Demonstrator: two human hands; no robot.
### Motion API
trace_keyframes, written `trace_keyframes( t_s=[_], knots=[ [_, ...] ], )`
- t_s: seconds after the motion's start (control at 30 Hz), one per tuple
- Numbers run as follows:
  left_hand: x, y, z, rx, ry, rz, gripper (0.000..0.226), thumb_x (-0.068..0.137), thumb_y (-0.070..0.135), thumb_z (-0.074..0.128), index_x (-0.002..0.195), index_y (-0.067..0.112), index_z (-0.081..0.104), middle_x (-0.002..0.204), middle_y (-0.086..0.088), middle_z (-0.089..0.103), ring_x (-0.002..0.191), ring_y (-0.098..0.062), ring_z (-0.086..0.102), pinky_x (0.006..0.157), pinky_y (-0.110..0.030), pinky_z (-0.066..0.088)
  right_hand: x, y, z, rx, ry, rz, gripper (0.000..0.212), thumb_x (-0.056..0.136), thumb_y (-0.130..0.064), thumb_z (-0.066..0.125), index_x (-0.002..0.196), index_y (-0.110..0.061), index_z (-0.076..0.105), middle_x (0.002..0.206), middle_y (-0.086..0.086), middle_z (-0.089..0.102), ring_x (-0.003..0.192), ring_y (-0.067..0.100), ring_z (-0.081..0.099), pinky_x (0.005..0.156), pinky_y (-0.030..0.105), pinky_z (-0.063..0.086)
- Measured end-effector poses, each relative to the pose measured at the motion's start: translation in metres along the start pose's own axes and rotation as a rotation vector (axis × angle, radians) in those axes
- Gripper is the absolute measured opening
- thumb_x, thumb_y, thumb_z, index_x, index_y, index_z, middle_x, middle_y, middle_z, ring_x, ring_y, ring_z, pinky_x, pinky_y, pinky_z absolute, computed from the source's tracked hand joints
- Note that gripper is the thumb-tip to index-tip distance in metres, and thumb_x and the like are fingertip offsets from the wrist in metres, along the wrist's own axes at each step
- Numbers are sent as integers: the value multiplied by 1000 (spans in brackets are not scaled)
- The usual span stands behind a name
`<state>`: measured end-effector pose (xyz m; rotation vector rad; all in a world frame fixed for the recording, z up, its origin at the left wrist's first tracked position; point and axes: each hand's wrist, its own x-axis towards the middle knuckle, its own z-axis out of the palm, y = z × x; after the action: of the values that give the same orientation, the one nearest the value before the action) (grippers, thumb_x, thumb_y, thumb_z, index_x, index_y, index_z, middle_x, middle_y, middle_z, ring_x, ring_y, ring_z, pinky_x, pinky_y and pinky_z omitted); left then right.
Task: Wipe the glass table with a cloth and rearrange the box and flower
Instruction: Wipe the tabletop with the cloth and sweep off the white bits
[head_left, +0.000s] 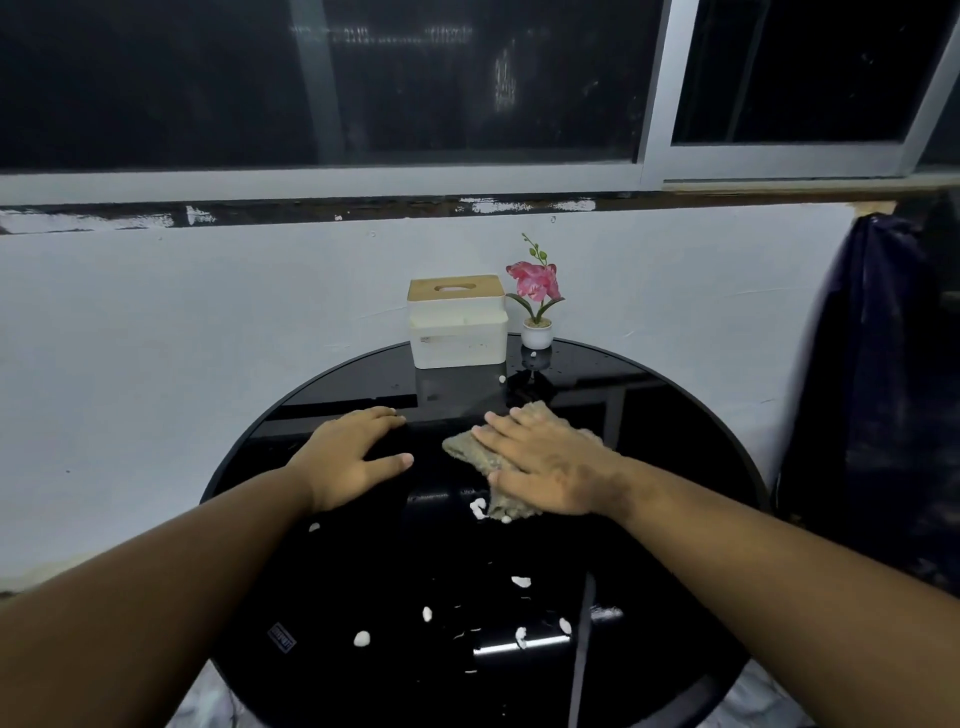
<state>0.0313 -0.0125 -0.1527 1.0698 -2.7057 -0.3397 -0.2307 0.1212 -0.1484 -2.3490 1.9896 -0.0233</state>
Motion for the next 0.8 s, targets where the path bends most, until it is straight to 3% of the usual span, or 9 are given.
trace_keyframes(
  t_s=[0.07, 0.13, 0.2, 0.3, 0.43, 0.63, 0.8],
  knots=[
    [2, 2, -4, -11, 1, -7, 93, 72, 79, 30, 145, 23, 49, 153, 4, 42, 143, -15, 35, 117, -36, 26, -17, 10, -2, 66, -8, 59, 61, 99, -55, 23, 155, -39, 4, 160, -16, -7, 147, 8, -10, 111, 29, -16],
    [6, 4, -6, -20, 18, -5, 83, 78, 74, 38, 142, 22, 51, 151, 4, 45, 140, -16, 39, 114, -34, 27, -28, 30, -5, 82, -10, 141, 60, 98, -59, 21, 153, -43, 4, 159, -18, -7, 147, 9, -9, 117, 38, -10],
    [7, 6, -4, -65, 17, 3, 76, 82, 68, 48, 143, 23, 50, 151, 5, 44, 141, -16, 37, 115, -33, 26, -30, 60, -9, 35, -22, 239, 61, 99, -55, 21, 155, -35, 6, 163, -8, -2, 150, 18, -3, 120, 39, -5],
    [8, 6, 2, -98, 0, 10, 92, 68, 75, 42, 144, 24, 48, 153, 6, 41, 141, -15, 37, 114, -30, 26, -16, 111, -14, -75, -32, 430, 62, 101, -52, 20, 156, -25, 10, 165, 3, 5, 150, 27, 8, 121, 40, 4],
    [11, 2, 6, -41, 39, 47, 92, 67, 75, 42, 143, 24, 48, 152, 6, 40, 141, -14, 37, 116, -34, 27, 24, 153, -17, -55, 9, 589, 65, 97, -53, 16, 156, -25, 16, 164, 5, 14, 149, 29, 16, 118, 45, 12],
    [14, -1, 10, -10, 81, 84, 88, 69, 74, 43, 142, 25, 48, 150, 10, 40, 138, -11, 37, 113, -30, 27, 86, 155, -21, 43, 10, 646, 74, 87, -58, 14, 155, -30, 12, 165, 2, 6, 150, 29, 6, 120, 48, 7],
    [15, -3, 11, -6, 84, 86, 86, 69, 74, 43, 141, 26, 48, 149, 11, 41, 138, -10, 37, 110, -27, 25, 106, 145, -14, -5, 52, 593, 78, 80, -68, -2, 152, -43, 13, 163, 2, 15, 149, 29, 15, 117, 52, 11]
  ],
)
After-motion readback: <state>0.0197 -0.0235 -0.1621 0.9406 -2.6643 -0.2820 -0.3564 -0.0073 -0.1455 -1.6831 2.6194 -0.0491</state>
